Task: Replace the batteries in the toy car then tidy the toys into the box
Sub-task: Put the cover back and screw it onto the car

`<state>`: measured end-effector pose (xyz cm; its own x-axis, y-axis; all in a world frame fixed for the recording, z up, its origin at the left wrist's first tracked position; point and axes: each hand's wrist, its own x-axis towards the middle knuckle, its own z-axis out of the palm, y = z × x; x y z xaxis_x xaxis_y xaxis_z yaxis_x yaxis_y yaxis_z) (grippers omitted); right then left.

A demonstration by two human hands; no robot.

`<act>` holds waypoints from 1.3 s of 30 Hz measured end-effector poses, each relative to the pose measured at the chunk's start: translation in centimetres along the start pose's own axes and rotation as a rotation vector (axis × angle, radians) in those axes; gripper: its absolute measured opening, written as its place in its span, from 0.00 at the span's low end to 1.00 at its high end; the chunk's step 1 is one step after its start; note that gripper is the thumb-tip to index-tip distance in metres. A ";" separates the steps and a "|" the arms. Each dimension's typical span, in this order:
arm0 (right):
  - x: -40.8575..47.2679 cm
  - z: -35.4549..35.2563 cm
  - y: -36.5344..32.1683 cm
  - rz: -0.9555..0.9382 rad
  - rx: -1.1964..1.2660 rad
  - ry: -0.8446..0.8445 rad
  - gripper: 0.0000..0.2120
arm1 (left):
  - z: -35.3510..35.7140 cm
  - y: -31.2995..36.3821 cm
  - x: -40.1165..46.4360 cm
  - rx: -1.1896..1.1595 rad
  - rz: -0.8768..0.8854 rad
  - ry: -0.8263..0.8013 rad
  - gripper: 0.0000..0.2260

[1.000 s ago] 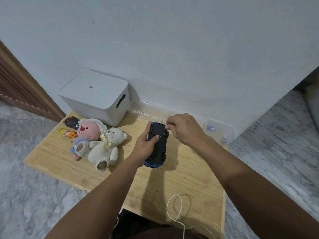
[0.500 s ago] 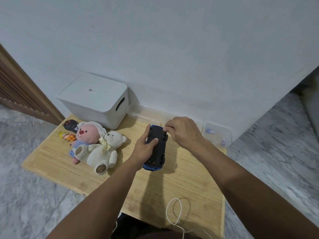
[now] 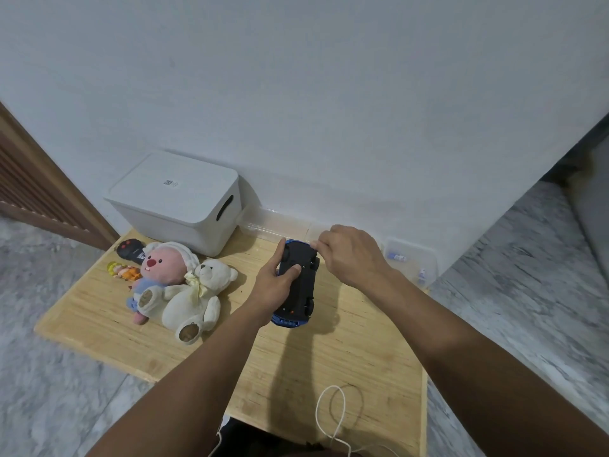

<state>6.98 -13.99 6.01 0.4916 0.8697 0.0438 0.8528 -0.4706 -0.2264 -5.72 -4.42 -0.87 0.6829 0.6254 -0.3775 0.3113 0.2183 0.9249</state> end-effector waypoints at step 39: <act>0.4 -0.9 0.3 -0.015 0.140 -0.031 0.21 | 0.2 0.5 0.0 0.004 0.011 0.010 0.28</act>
<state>7.59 -13.88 6.79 0.4710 0.8819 0.0184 0.8260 -0.4337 -0.3600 -5.43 -4.51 -0.46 0.6795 0.6355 -0.3666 0.3062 0.2085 0.9289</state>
